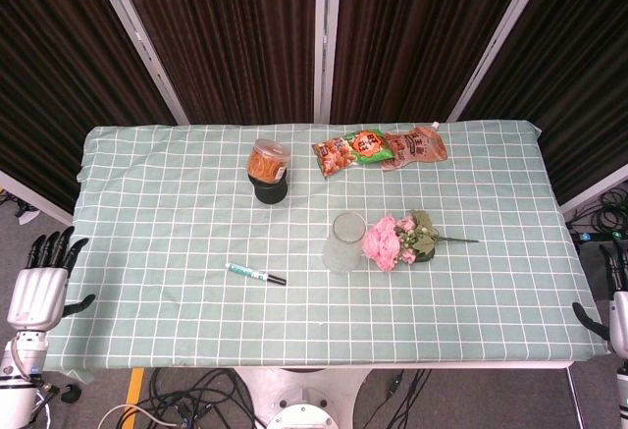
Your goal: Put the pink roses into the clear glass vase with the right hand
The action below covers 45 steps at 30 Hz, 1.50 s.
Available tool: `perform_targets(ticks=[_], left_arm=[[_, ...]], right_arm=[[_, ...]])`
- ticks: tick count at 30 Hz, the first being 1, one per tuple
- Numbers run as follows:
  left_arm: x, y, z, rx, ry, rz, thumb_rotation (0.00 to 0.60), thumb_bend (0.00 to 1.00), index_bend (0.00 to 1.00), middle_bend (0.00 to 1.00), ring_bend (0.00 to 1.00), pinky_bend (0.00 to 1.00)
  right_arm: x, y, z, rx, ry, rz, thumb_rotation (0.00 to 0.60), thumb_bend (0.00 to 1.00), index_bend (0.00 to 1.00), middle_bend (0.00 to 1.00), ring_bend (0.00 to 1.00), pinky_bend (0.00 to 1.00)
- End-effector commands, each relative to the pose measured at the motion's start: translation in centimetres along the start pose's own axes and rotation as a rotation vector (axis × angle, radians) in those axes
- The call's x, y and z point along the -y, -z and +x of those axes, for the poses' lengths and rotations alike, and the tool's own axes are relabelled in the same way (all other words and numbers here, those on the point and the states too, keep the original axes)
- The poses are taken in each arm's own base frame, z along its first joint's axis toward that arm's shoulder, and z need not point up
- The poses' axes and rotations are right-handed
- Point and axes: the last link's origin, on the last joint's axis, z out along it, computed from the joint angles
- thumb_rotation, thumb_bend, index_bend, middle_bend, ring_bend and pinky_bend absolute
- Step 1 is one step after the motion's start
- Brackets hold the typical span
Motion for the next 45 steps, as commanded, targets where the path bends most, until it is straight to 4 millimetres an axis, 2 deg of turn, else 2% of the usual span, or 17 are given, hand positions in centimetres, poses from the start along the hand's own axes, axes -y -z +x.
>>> perform_targets(ticks=[1,13,19,24,34,39,45], left_arm=[[-0.2,0.2,-0.2,0.002,-0.004,-0.002,0.6,0.1,0.14,0.02,0.0,0.04],[-0.1,0.4,0.1,-0.029,0.043,-0.01,0.6,0.09,0.13,0.02,0.0,0.05],[-0.6,0.6,0.6,-0.036,0.066,-0.036,0.6,0.08,0.11,0.02,0.0,0.05],[-0.5,1.1,0.4,-0.04,0.094,-0.028,0.6,0.07,0.11,0.02,0.0,0.05],[0.4,0.6,-0.3,-0.019,0.092,0.009,0.6,0.07,0.11,0.02,0.0,0.05],[0.6,0.6,-0.3,-0.024,0.095,0.013,0.6,0.07,0.11,0.02,0.0,0.05],[0.9,0.5,-0.3,-0.018,0.109,0.022,0.6,0.07,0.11,0.02,0.0,0.05]], right_arm=[[0.1,0.1,0.1,-0.001,0.004,0.008,0.6,0.08,0.0,0.0,0.0,0.0],[1.5,-0.4,-0.5,0.076,-0.02,0.015,0.6,0.04,0.0,0.0,0.0,0.0],[3.6,-1.2,-0.1,0.114,-0.029,0.052,0.6,0.03,0.0,0.0,0.0,0.0],[6.4,-2.5,0.6,0.186,-0.052,0.113,0.6,0.02,0.0,0.0,0.0,0.0],[13.4,-7.7,1.1,0.312,-0.046,0.254,0.6,0.01,0.0,0.0,0.0,0.0],[16.7,-11.4,0.0,0.35,-0.017,0.292,0.6,0.01,0.0,0.0,0.0,0.0],[20.3,-13.8,-1.7,0.431,0.038,0.338,0.6,0.0,0.0,0.0,0.0,0.0]])
